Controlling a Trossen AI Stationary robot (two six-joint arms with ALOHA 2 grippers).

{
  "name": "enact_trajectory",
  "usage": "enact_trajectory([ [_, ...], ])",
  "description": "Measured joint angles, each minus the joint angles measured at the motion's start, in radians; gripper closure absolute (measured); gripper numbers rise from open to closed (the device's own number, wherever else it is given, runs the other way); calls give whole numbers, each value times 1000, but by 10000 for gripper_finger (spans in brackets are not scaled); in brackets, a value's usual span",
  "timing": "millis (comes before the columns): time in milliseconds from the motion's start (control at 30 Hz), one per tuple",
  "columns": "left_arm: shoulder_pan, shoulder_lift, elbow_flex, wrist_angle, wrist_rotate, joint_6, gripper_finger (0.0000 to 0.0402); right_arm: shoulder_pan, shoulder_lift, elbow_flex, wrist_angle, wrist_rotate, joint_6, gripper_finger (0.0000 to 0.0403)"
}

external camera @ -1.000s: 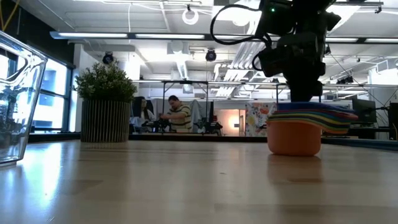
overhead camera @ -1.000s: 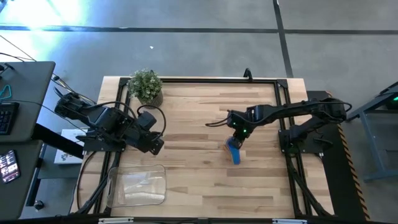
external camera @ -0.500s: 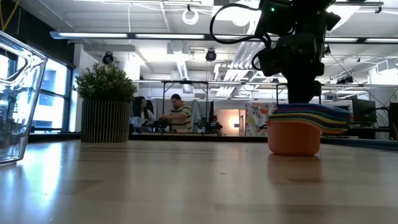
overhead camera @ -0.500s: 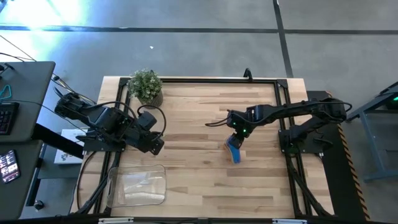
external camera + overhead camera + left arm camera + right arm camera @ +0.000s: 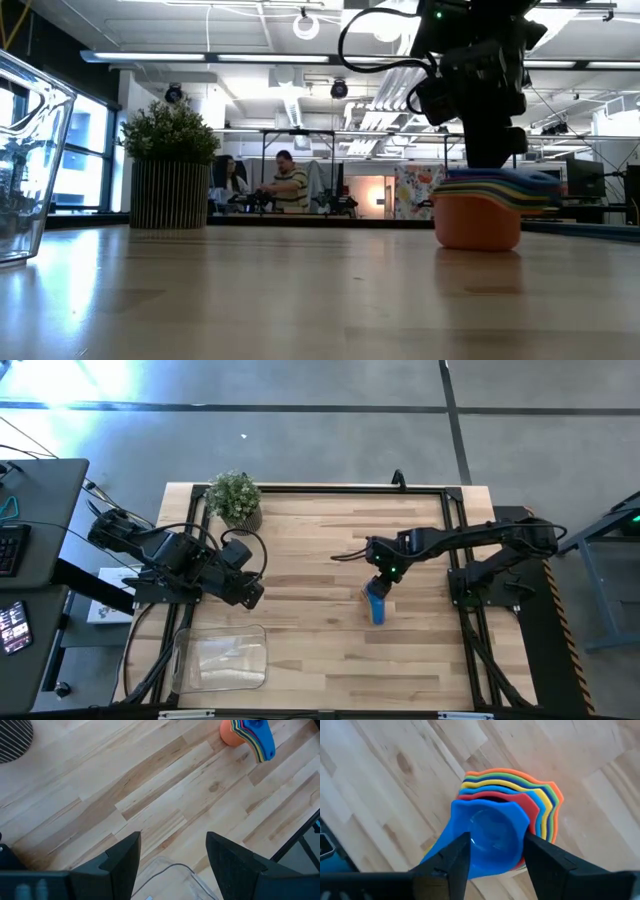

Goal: Nest measuring cups in basket
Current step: Stack the blue measuring cup on top of the red measuring cup, then put the nested measuring cups into the transparent bin

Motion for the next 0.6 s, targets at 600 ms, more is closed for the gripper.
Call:
enact_trajectory([
  [600, 0, 0, 0, 0, 0, 0, 186, 6, -86, 0, -10, -43, 139, 233],
])
